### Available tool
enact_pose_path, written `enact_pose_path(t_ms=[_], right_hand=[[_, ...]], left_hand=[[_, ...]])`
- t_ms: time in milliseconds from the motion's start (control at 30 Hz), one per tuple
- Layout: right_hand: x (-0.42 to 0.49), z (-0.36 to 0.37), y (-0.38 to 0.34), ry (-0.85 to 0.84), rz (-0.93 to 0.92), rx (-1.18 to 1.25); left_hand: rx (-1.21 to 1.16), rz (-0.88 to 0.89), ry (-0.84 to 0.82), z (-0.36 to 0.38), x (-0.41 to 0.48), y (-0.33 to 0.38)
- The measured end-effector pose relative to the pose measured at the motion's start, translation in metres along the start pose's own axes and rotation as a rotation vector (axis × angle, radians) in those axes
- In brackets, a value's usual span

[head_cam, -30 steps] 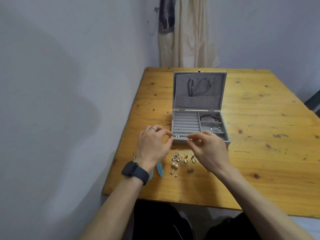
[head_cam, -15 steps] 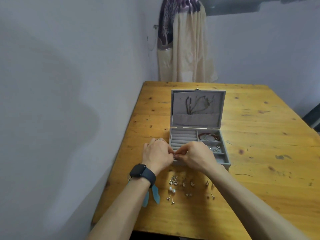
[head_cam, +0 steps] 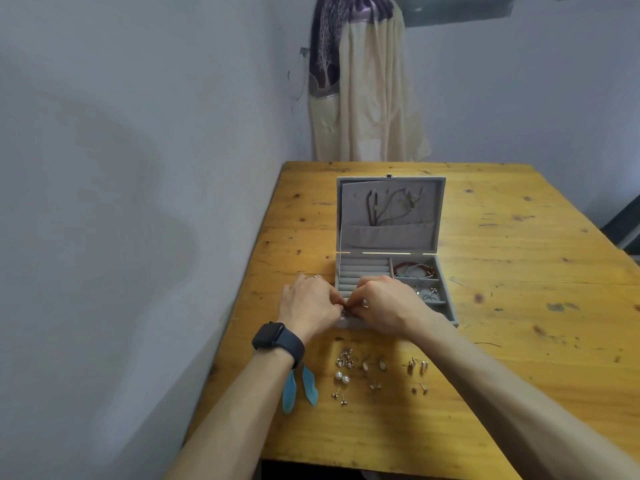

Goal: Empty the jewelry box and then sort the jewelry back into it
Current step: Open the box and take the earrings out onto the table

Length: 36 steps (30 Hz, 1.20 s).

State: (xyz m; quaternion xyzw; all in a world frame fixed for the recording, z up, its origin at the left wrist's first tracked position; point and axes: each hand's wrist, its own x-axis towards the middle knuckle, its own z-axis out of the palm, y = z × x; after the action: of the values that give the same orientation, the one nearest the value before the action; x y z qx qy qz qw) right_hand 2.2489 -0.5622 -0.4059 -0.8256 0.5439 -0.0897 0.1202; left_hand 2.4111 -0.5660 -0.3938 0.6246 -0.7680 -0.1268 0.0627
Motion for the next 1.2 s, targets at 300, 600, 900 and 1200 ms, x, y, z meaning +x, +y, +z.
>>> enact_pose_path(t_ms=[300,600,900,1200], right_hand=[[0.009,-0.009,0.003,-0.111,0.039,0.025],[-0.032,0.0,0.012,0.194,0.168,0.295],[-0.143,0.04,0.001,0.491,0.287,0.524],[-0.178,0.077,-0.007,0.514,0.292,0.515]], left_hand=[[0.031,0.015,-0.014,-0.002,0.001,-0.001],[0.2,0.091,0.036,-0.008,0.007,0.006],[0.496,0.179,0.099,0.005,0.005,0.027],[0.213,-0.077,-0.099,-0.002,0.014,0.024]])
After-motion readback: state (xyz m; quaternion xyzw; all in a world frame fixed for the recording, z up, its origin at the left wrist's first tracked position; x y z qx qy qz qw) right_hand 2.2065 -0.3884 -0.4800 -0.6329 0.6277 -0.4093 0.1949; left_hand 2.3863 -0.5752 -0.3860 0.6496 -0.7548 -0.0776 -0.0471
